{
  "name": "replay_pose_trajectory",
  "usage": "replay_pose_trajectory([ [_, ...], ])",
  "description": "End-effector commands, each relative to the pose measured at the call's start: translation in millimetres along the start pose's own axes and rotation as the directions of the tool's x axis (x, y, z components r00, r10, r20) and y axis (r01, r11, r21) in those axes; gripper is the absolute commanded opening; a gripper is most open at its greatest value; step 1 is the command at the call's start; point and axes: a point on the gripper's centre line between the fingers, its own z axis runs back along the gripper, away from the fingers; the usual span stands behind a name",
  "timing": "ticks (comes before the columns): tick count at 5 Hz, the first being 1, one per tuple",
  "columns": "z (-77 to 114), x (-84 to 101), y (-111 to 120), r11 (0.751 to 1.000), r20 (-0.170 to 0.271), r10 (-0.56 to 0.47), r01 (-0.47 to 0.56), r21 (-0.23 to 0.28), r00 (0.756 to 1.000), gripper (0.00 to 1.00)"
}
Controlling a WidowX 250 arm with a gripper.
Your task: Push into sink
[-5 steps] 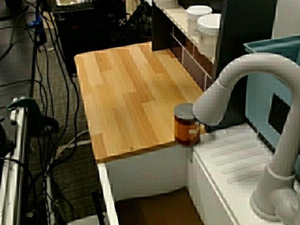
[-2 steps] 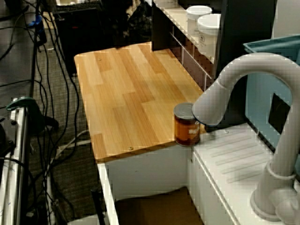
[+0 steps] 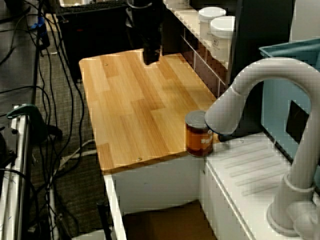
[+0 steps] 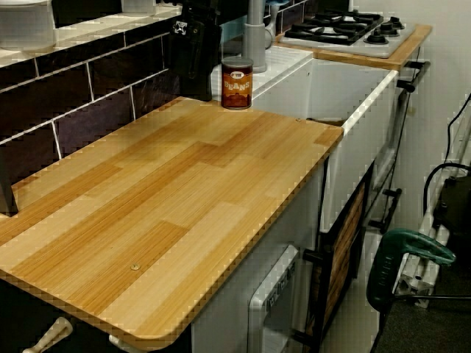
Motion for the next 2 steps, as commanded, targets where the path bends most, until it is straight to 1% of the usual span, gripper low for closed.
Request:
replay_pose_trajectory([
  [1,4.0,14.8,-31,1.0,0.06,-0.005,0.005,-0.015,0.998,1.0],
  [2,0.9,7.6,-53,0.999,0.069,-0.012,0.014,-0.03,0.998,1.0],
])
